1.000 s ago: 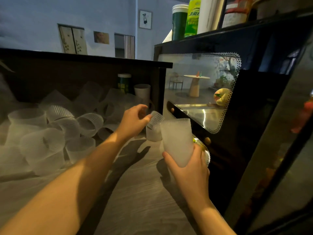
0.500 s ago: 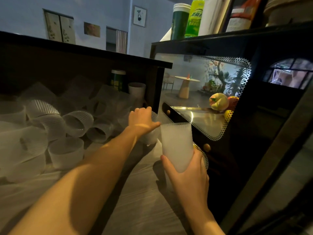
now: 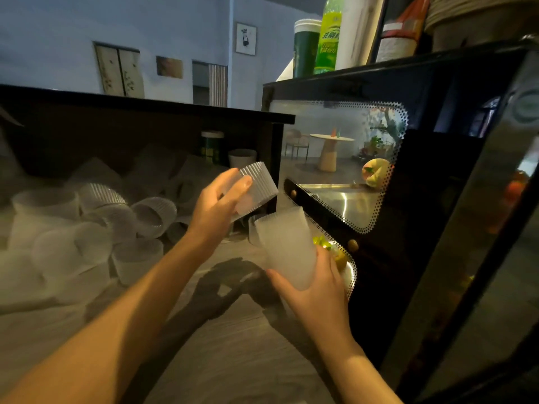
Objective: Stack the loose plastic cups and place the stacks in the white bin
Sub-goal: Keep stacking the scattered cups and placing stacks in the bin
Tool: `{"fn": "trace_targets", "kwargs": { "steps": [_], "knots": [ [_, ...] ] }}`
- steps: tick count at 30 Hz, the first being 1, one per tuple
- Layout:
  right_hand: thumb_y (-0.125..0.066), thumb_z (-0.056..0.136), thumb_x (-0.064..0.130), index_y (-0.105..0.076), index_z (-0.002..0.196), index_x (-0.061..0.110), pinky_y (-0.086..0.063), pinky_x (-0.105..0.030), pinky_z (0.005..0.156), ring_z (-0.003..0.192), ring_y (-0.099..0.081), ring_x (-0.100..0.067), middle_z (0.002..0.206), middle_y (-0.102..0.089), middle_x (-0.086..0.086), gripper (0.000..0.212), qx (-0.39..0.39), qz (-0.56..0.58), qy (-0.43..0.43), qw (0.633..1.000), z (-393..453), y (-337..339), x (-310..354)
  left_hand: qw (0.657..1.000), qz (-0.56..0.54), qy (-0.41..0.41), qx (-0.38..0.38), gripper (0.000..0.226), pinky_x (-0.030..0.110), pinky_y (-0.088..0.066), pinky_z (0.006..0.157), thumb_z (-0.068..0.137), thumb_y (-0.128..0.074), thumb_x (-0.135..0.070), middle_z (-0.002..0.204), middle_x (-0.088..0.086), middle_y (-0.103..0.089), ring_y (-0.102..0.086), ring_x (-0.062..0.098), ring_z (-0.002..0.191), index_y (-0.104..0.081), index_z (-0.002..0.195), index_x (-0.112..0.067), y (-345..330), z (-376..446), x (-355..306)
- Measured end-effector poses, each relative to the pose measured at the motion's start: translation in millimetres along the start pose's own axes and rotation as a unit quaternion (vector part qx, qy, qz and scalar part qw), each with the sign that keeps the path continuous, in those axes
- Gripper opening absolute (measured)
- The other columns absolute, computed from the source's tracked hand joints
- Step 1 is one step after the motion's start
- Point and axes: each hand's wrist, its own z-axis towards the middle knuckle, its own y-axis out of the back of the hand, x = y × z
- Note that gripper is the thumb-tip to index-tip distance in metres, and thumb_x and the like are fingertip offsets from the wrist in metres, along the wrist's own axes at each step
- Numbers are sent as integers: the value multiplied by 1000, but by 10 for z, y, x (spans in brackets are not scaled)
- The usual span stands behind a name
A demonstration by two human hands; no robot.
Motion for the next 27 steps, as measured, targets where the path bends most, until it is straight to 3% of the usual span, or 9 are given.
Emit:
{"fn": "trace_targets", "kwargs": {
  "steps": [3,7,9,12,14,17,20,23,27],
  "knots": [
    [-70,70,65,-35,135,26,-30,-6,62,97,-38,-2,115,-37,12,83,12,-24,27,999,-13,1,13,998,56,-27,19,84,32,-49,98,75,-57,-68,140,-1,-52,-53,13,124,-42,146,-26,-25,-142,-68],
    [-71,70,65,-33,135,28,-36,-9,66,100,-43,-2,114,-35,15,84,7,-8,41,999,-31,-14,-10,989,122,-50,71,72,12,-51,76,81,-54,-58,136,-1,-50,-54,5,114,-42,144,-24,-120,-233,-110],
    [-73,70,62,-34,135,28,-38,-10,68,103,-45,-3,116,-37,14,83,1,18,32,999,-35,5,-43,975,187,-62,103,76,16,-49,84,81,-43,-69,139,-5,-48,-51,1,117,-41,145,-27,-171,-294,-63],
    [-75,68,62,-37,131,27,-41,-15,70,102,-46,-4,115,-40,13,81,-23,23,28,999,-22,32,-107,962,219,-60,148,81,23,-34,107,82,-21,-75,150,-15,-40,-37,-5,132,-31,151,-33,-216,-361,28],
    [-74,68,62,-38,130,27,-41,-17,71,101,-45,-4,114,-41,13,80,-28,13,30,999,-12,25,-119,962,217,-55,155,80,21,-29,107,84,-15,-75,150,-16,-40,-35,-5,133,-28,152,-35,-202,-348,46],
    [-75,69,59,-39,130,25,-35,-12,68,98,-43,-3,114,-41,12,79,-32,14,28,999,7,-7,-102,970,218,-67,83,75,23,-39,103,90,-21,-72,143,-10,-50,-46,3,129,-36,150,-29,-142,-274,78],
    [-72,68,63,-37,130,26,-36,-14,66,96,-43,-3,114,-41,11,80,-38,17,19,999,43,-36,-114,966,252,-63,-12,59,30,-48,95,95,-47,-55,135,-3,-52,-52,11,121,-41,146,-25,-4,-137,202],
    [-71,68,65,-37,131,25,-41,-22,68,97,-46,-7,112,-40,11,81,-50,19,9,999,86,-68,-152,908,413,-60,-33,66,36,-42,103,93,-59,-44,144,2,-43,-42,20,130,-34,150,-21,218,64,389],
    [-64,65,71,-37,131,23,-44,-23,69,99,-48,-10,113,-40,11,86,-56,21,-14,998,124,-89,-178,785,617,-54,-8,75,41,-37,103,90,-59,-52,146,7,-41,-37,28,131,-32,149,-15,356,354,587]
  ]
}}
